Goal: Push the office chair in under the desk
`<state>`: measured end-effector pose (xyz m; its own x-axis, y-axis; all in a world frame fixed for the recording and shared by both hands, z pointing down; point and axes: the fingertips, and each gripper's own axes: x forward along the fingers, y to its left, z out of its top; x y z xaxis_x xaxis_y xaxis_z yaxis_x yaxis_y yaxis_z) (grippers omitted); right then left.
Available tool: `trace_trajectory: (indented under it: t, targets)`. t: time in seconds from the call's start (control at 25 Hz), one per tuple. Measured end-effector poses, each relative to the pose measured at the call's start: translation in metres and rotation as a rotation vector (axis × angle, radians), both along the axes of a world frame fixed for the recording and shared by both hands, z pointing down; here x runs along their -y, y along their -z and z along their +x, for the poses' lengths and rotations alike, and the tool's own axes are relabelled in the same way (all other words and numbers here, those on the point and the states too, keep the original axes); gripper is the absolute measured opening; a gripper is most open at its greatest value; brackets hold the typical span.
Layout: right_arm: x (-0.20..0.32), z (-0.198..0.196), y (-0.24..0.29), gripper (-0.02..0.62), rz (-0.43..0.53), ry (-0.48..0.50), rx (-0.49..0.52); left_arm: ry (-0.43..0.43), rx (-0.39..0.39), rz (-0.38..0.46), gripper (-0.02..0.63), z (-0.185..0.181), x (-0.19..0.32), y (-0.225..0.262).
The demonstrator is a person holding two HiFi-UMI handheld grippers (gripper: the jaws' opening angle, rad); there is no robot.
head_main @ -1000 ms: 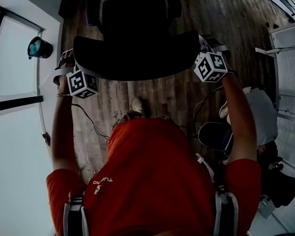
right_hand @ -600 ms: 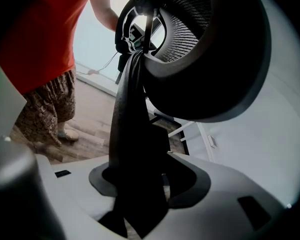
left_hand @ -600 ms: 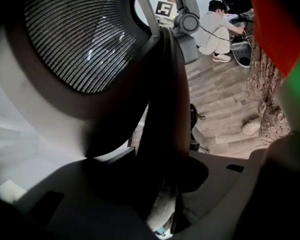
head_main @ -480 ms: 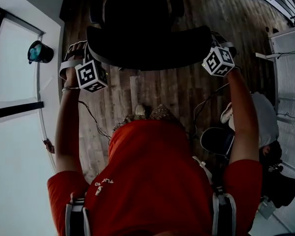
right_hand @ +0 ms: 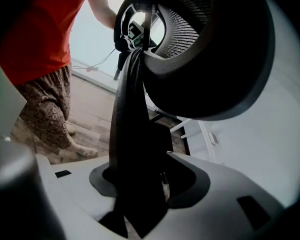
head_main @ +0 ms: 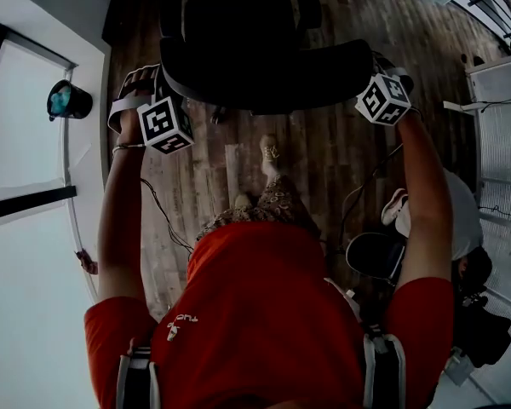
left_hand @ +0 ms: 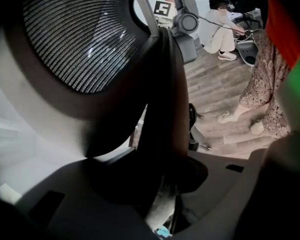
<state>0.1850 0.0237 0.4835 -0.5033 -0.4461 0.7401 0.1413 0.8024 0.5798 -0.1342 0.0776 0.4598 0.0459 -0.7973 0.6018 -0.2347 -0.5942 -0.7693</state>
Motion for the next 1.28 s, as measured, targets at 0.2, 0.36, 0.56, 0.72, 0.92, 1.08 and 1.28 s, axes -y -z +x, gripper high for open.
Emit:
trace_trajectory:
  t: [0.2,0.36,0.56,0.72,0.92,1.08,1.28]
  targets:
    - [0.037,-0.004,0.003,0.215,0.001,0.028,0.003,0.008,0.005,-0.007,0.168,-0.002,0.036,0.001]
    - [0.073,-0.004,0.005,0.213,0.003,0.040,0.005,0.016,0.008,-0.007,0.166,-0.002,0.068,0.003]
    - [0.117,-0.007,0.004,0.213,0.001,0.049,0.003,0.029,0.014,-0.017,0.163,-0.005,0.110,0.001]
    - [0.154,-0.008,0.004,0.213,-0.004,0.064,0.003,0.040,0.031,-0.040,0.152,-0.006,0.142,0.001]
    - [0.198,-0.009,0.004,0.212,-0.007,0.089,0.002,0.054,0.044,-0.057,0.141,-0.006,0.179,-0.001]
    - [0.231,-0.009,0.006,0.213,0.002,0.105,0.009,0.073,0.045,-0.049,0.141,-0.005,0.206,0.001]
    - [0.265,-0.014,0.005,0.213,-0.004,0.131,0.014,0.093,0.050,-0.060,0.140,-0.008,0.236,0.000]
